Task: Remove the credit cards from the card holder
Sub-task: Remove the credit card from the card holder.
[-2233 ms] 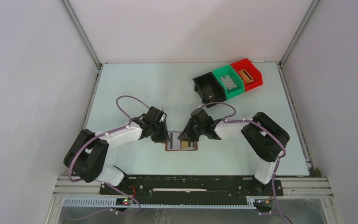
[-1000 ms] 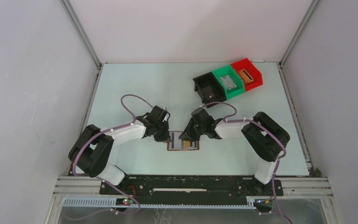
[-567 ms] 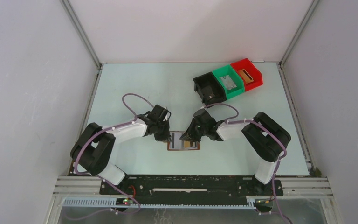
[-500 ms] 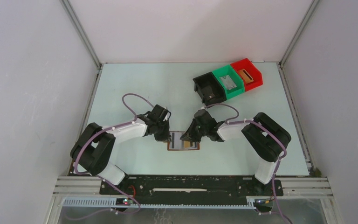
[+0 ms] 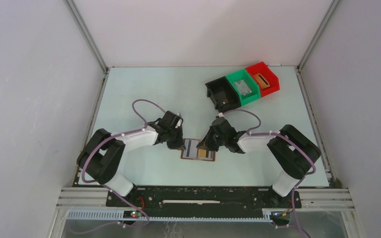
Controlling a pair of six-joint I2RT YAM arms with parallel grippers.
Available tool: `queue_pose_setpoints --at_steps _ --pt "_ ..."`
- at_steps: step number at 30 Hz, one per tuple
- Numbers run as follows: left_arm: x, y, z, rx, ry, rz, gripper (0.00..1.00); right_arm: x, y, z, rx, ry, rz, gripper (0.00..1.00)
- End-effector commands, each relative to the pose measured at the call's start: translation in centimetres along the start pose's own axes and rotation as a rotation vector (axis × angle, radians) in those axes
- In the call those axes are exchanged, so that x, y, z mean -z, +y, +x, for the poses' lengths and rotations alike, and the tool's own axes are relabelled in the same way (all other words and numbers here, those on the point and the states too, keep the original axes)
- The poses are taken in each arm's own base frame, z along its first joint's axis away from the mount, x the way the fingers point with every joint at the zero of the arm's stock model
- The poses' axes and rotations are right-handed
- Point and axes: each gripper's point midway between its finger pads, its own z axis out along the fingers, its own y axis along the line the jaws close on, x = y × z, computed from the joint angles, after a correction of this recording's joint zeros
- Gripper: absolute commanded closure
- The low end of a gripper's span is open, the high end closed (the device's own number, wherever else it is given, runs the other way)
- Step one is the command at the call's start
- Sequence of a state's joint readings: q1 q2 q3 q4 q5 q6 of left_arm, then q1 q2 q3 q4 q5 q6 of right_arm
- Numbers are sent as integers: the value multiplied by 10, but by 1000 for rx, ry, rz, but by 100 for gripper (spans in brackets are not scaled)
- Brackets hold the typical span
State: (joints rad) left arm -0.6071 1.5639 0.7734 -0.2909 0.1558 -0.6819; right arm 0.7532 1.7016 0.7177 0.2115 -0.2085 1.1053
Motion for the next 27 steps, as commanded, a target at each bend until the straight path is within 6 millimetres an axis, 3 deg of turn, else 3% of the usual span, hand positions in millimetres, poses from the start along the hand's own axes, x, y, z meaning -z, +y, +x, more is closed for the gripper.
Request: queue_pose_setpoints --at_steps 1,19,22,27 --pt "-16 31 27 -15 71 -113 100 17 8 -8 51 -50 -4 100" --pt "-13 29 26 -25 70 -106 100 42 -15 -22 28 -114 33 100" --pt "-5 22 20 -32 39 -78 99 45 -19 -24 26 -116 28 100" --pt "27 -1 -9 -38 -106 -9 86 57 -12 -32 50 -124 -21 100"
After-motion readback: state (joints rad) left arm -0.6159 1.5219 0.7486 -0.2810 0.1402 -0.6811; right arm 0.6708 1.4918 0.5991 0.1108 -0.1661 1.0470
